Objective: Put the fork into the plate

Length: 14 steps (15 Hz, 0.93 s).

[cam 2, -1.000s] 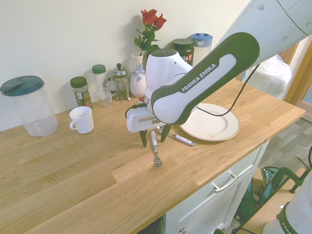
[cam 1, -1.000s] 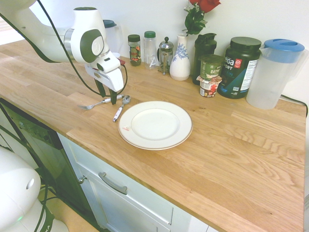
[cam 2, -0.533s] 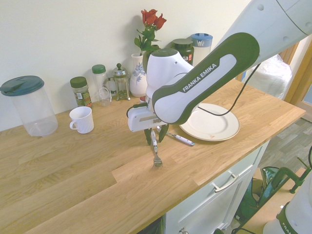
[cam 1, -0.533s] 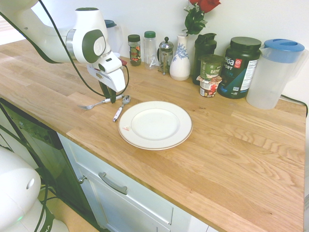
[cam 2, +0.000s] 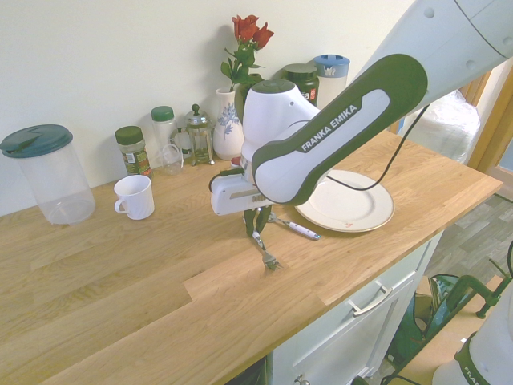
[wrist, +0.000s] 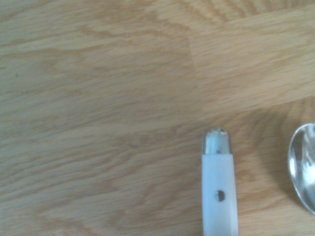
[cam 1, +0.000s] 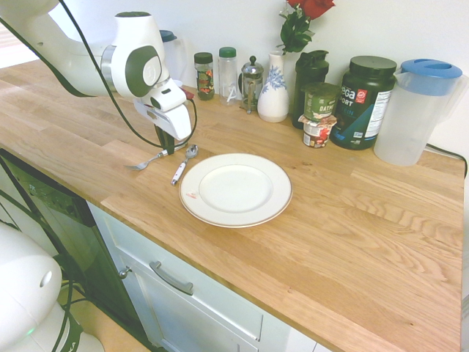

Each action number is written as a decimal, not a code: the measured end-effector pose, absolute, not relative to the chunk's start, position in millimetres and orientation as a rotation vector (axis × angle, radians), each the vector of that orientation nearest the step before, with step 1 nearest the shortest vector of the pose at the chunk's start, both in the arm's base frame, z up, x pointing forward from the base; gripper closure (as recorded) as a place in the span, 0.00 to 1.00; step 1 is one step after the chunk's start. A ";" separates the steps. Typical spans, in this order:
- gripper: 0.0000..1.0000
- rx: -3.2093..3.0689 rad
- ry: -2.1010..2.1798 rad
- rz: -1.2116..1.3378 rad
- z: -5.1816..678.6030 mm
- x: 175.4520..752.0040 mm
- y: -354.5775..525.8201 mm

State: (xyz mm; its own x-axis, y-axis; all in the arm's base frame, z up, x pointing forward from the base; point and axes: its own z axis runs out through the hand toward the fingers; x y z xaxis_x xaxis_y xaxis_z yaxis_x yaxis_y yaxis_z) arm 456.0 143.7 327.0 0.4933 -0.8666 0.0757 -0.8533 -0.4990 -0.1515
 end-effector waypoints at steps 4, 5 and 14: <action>1.00 -2.597 1.533 -0.252 339.8 463.8 131.0; 1.00 -2.581 1.530 -0.278 351.1 468.1 126.3; 1.00 -2.532 1.673 -0.319 398.9 442.9 23.2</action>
